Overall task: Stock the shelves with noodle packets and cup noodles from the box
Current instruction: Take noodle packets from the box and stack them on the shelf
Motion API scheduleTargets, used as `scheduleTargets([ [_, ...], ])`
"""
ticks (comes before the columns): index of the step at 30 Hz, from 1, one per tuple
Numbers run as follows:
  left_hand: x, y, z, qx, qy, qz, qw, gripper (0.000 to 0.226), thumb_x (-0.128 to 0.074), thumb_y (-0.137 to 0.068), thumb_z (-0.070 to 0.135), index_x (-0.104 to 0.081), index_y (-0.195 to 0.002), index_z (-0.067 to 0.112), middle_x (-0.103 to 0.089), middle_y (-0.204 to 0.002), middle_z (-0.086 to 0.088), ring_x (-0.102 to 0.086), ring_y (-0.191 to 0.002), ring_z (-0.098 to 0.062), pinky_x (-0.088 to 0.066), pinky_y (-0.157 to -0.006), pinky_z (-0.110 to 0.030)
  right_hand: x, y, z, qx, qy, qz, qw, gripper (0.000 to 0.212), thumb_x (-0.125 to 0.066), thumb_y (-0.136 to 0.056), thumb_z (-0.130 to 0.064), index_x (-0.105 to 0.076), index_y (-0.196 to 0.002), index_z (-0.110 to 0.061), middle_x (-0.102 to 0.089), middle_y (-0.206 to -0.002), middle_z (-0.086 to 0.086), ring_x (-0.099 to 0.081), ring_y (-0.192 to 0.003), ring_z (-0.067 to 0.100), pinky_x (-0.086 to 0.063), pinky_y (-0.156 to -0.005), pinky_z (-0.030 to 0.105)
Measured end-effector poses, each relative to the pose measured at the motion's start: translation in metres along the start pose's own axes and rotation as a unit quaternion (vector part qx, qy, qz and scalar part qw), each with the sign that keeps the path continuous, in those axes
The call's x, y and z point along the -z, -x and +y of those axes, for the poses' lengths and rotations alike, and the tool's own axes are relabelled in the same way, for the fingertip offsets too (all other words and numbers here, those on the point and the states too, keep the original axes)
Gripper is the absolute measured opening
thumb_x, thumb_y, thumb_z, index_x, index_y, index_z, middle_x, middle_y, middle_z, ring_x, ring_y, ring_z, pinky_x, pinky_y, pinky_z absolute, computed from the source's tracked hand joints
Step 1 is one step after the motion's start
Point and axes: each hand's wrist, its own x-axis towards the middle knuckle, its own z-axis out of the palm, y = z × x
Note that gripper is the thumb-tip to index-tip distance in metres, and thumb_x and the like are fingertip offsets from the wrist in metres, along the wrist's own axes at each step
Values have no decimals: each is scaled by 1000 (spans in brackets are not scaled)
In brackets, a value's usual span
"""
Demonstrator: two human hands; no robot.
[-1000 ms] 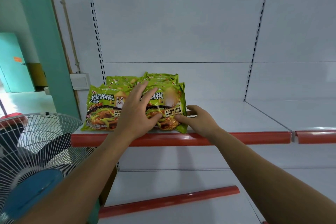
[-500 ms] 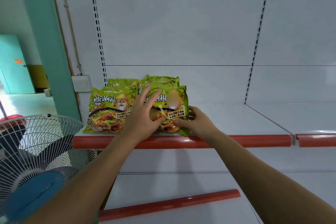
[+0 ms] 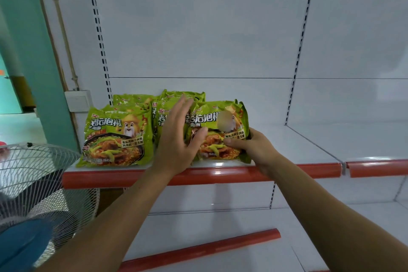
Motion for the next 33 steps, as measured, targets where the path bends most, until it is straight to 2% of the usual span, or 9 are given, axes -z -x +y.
scheduleTargets([
  [3,-13,-9,-3,-3,-26,31,999,54,-50,-94,40,-47,-141,13,-38,-153,-5,-28,-146,-18,-25,-120,-46,28,-9,-2,-4,-27,21,999,37,-79,-78,-13,-65,-111,-8,-76,-100,10,-73,-93,30,-59,-81,41],
  [6,-23,-18,-17,5,-132,-22,991,55,-48,-91,40,-50,-140,15,-43,-151,-5,-28,-146,-26,-24,-117,-56,49,-23,-3,0,-67,35,997,31,-76,-80,-10,-65,-109,-10,-76,-98,8,-72,-87,24,-56,-68,31],
  [11,-32,-24,-35,25,-249,-82,965,66,-70,-86,25,-45,-146,18,-43,-151,-4,-25,-147,-28,-9,-123,-47,64,-56,-3,-28,-85,8,996,29,-72,-84,-8,-65,-112,-8,-77,-94,6,-73,-83,21,-56,-72,31],
  [15,-32,-29,-47,9,-301,-91,949,70,-73,-80,19,-46,-145,16,-47,-147,-4,-31,-143,-29,-16,-121,-49,71,-74,1,-60,-64,-67,994,43,-74,-78,-13,-63,-118,-5,-74,-108,11,-71,-98,27,-56,-79,33],
  [18,-29,-29,-52,3,-296,-93,951,70,-72,-78,15,-47,-144,13,-49,-143,-6,-34,-139,-31,-23,-119,-48,69,-76,9,-80,-30,-130,988,53,-75,-70,-13,-62,-121,-6,-73,-114,12,-69,-106,30,-54,-92,39],
  [22,-26,-27,-51,25,-244,-80,966,64,-67,-81,10,-48,-143,14,-49,-143,-4,-34,-140,-28,-24,-118,-43,62,-77,14,-78,-36,-148,985,55,-74,-69,-10,-61,-122,-4,-72,-116,13,-68,-109,31,-51,-99,43],
  [26,-23,-26,-48,54,-203,-59,976,53,-56,-90,25,-51,-142,16,-49,-144,0,-34,-141,-23,-20,-117,-37,75,-74,15,-66,-61,-137,986,50,-71,-72,-8,-61,-121,-3,-71,-115,15,-69,-106,32,-58,-86,35],
  [29,-22,-24,-52,48,-233,-75,968,59,-69,-87,20,-50,-142,15,-47,-144,-1,-33,-141,-25,-25,-119,-46,88,-73,12,-58,-96,-113,987,46,-68,-73,-10,-61,-118,-2,-73,-111,15,-71,-99,29,-60,-80,33],
  [33,-23,-28,-48,42,-272,-73,959,61,-70,-83,23,-51,-140,15,-49,-139,-3,-36,-137,-28,-25,-117,-44,90,-82,11,-54,-151,-53,986,51,-69,-72,-13,-60,-121,-3,-73,-110,13,-72,-95,26,-60,-75,31],
])
